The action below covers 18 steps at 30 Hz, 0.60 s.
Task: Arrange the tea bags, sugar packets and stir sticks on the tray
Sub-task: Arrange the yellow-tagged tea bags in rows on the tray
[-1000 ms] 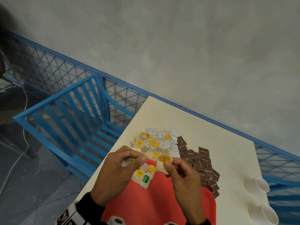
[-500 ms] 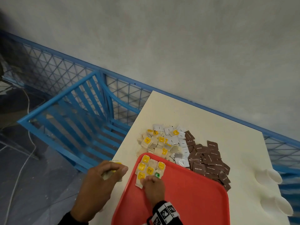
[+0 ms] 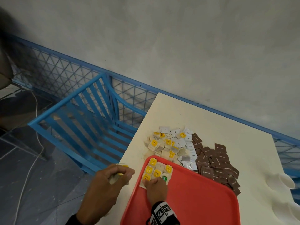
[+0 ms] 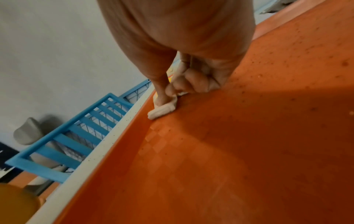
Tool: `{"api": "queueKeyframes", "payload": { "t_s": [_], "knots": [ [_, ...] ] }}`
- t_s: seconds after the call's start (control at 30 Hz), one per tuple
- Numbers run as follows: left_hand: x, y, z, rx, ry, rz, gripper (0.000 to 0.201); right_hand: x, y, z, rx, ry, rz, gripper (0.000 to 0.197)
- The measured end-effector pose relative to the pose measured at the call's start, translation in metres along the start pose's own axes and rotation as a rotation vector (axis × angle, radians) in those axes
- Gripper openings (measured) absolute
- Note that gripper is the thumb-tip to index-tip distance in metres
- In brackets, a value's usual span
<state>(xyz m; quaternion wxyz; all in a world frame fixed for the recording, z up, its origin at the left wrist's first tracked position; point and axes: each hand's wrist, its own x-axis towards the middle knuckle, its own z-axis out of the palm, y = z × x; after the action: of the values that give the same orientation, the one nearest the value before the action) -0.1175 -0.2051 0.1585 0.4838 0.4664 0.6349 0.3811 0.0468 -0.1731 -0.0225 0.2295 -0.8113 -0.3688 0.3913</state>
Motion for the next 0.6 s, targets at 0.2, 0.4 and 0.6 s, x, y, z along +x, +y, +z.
{"api": "queueKeyframes", "payload": {
  "t_s": [0.2,0.4,0.6],
  "knots": [
    [-0.002,0.005,0.007,-0.012,-0.134,-0.017,0.032,-0.017,-0.027,-0.041,0.196,0.003,-0.229,0.037],
    [-0.008,0.029,0.041,-0.154,-0.297,0.081,0.043,-0.064,-0.067,-0.146,0.572,-0.501,-0.281,0.021],
    [-0.015,0.03,0.087,-0.083,-0.462,0.215,0.052,-0.083,-0.064,-0.204,0.419,-0.4,-0.58,0.009]
  ]
}}
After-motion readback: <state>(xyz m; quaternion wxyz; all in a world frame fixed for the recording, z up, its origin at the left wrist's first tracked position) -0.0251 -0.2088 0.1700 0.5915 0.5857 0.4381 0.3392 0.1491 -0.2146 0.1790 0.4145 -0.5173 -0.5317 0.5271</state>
